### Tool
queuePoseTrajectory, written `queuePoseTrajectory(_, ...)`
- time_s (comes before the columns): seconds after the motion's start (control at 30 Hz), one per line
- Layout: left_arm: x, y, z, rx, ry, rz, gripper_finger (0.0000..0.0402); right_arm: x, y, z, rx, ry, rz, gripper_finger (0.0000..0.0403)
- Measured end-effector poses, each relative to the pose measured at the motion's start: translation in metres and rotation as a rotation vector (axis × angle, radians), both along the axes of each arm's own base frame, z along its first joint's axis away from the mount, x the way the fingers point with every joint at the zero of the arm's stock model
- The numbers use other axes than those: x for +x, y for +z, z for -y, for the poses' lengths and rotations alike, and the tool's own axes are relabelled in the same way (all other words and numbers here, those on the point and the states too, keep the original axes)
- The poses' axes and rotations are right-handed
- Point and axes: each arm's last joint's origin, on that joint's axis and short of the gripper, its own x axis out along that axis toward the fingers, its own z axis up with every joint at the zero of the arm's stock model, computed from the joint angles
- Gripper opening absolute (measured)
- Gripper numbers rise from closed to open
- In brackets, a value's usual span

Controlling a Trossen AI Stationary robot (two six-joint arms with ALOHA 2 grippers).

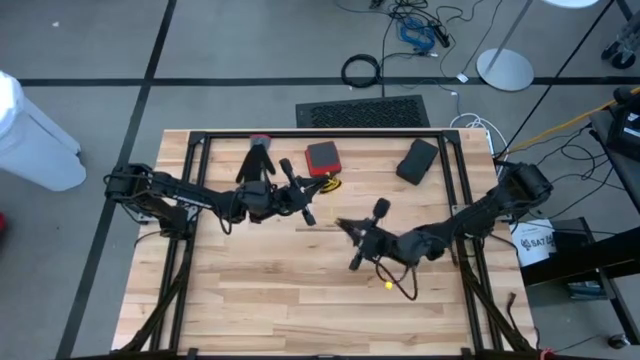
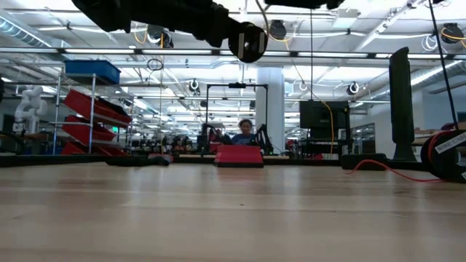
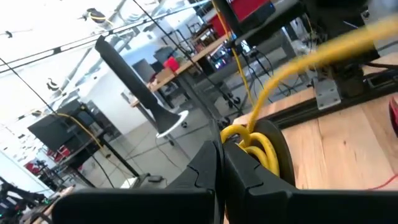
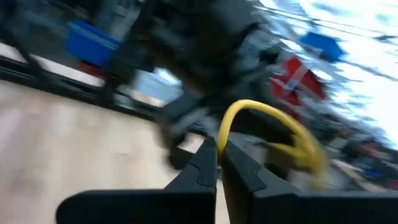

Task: Coil cords
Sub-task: Uncoil the yellow wire from the spool

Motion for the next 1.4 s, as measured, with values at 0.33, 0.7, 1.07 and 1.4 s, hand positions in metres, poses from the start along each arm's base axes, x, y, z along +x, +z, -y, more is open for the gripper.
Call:
queuePoseTrajectory(0.33, -0.001, 0.007, 0.001, -0.009, -0.024, 0.082, 0.0007, -0.025, -0.018, 0.026, 0.11, -0.292, -0.161, 0.0)
queuePoseTrajectory(0.7, -0.001, 0.005, -0.002, 0.003, 0.022, 0.05, 0.0007, -0.006, -0.029, 0.0, 0.187, 0.027, -0.148, 0.0)
queuePoseTrajectory(1.07, 0.0, 0.001, -0.001, 0.004, 0.029, 0.007, 0.0007, -0.056, 0.026, -0.027, -0.082, -0.365, -0.097, 0.0)
queuePoseTrajectory(1.4, 0.0, -0.005, -0.002, 0.015, 0.054, -0.063, 0.0007, -0.086, 0.036, -0.017, -0.019, -0.351, -0.044, 0.0)
